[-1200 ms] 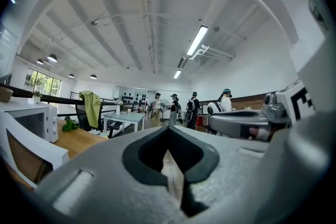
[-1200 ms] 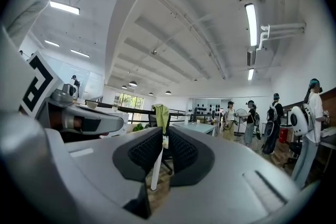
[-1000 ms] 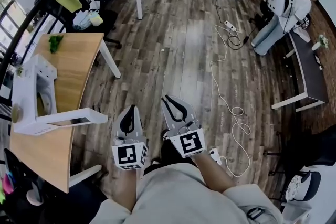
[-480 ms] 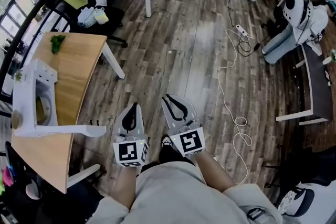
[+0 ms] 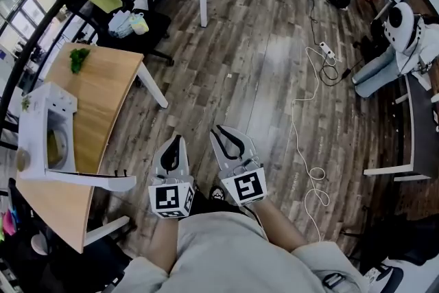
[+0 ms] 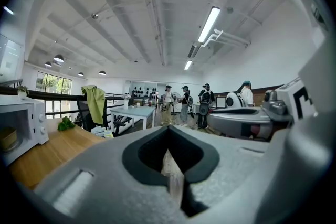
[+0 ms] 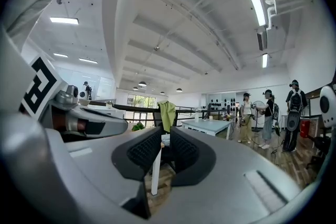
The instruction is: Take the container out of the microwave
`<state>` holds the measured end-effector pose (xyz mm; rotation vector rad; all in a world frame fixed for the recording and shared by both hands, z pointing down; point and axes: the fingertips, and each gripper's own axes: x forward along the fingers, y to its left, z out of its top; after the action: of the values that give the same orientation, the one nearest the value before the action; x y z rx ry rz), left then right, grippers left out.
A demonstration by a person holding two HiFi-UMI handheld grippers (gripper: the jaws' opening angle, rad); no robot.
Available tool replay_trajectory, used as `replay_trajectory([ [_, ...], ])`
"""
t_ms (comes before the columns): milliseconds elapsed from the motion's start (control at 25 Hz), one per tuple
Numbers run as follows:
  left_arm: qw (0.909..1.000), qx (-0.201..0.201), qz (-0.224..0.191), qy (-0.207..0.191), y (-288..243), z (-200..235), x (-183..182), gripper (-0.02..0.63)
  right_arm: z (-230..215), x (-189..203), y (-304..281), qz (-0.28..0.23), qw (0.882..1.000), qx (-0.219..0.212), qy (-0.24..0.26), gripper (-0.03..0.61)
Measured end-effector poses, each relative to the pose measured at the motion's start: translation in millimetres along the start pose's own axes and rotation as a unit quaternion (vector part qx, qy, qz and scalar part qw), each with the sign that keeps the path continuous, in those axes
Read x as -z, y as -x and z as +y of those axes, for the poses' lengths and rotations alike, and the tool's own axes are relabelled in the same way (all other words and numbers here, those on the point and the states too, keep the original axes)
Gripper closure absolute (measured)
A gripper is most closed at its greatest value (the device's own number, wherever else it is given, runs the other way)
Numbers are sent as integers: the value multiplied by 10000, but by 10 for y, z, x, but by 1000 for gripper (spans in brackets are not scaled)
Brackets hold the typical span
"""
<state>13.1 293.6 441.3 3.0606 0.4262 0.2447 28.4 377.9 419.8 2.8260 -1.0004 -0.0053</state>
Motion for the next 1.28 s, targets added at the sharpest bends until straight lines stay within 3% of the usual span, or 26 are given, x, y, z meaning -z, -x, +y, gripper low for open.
replay_trajectory([
  [360, 9997, -213, -38, 100, -530, 378, -40, 611, -220, 97, -609, 56, 9998, -179, -37, 511],
  [520, 9993, -340, -60, 138, -778, 712, -86, 611, -181, 70, -1023, 49, 9991, -409, 140, 511],
  [960, 9974, -633, 108, 334, -1424, 1734, -190, 611, -129, 38, -2339, 128, 9960, -886, -12, 508],
  [1280, 9893, -1262, 84, 725, -1533, 2332, -105, 611, 199, 93, -3173, 237, 9832, -1790, 250, 506],
])
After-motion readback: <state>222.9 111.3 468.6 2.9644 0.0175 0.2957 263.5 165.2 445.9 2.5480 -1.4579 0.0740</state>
